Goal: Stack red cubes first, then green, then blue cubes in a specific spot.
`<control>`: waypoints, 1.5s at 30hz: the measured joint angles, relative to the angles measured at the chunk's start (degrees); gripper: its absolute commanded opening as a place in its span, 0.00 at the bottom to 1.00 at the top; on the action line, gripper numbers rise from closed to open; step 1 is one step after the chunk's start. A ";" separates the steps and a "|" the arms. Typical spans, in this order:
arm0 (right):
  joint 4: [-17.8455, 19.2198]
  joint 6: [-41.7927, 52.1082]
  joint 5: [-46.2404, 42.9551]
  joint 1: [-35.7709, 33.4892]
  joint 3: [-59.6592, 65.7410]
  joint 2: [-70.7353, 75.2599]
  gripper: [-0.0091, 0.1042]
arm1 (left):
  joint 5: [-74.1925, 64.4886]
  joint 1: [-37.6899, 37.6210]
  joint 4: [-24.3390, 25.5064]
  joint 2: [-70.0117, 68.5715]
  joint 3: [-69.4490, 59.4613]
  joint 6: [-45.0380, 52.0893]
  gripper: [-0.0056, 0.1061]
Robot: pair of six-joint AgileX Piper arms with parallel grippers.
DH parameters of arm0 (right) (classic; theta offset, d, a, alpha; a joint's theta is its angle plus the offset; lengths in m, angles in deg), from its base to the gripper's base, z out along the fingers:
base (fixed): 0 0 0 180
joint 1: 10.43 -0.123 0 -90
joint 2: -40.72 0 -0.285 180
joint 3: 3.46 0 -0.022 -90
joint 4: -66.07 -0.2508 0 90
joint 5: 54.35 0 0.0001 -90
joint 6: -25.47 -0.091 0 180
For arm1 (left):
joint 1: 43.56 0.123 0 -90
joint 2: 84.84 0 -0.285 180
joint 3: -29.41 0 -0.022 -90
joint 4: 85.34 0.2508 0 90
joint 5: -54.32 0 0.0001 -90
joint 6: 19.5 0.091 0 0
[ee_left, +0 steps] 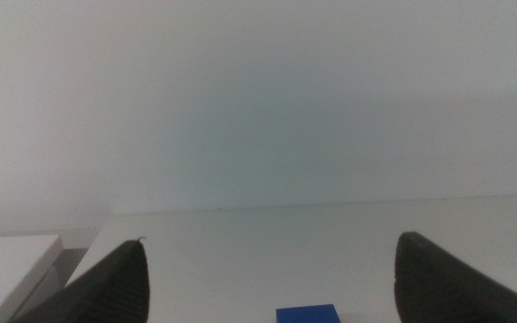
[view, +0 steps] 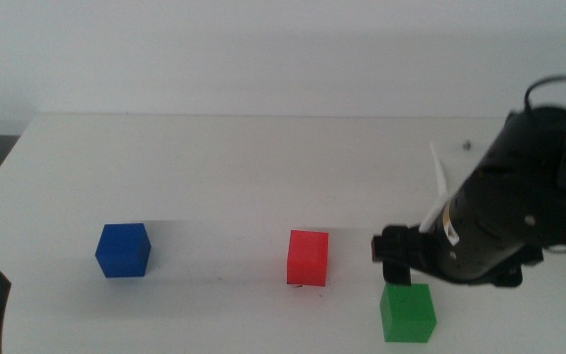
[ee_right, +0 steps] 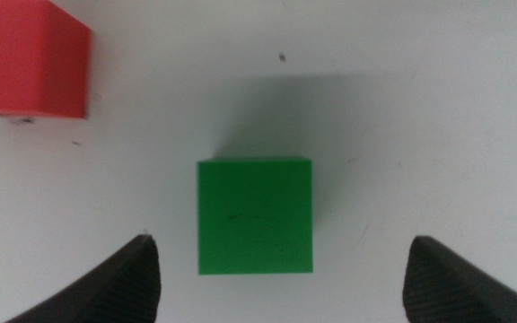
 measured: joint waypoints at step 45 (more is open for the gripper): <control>-0.76 -1.41 12.43 -3.98 -34.29 -24.11 0.14 | 0.00 0.00 0.00 0.00 0.00 0.54 0.89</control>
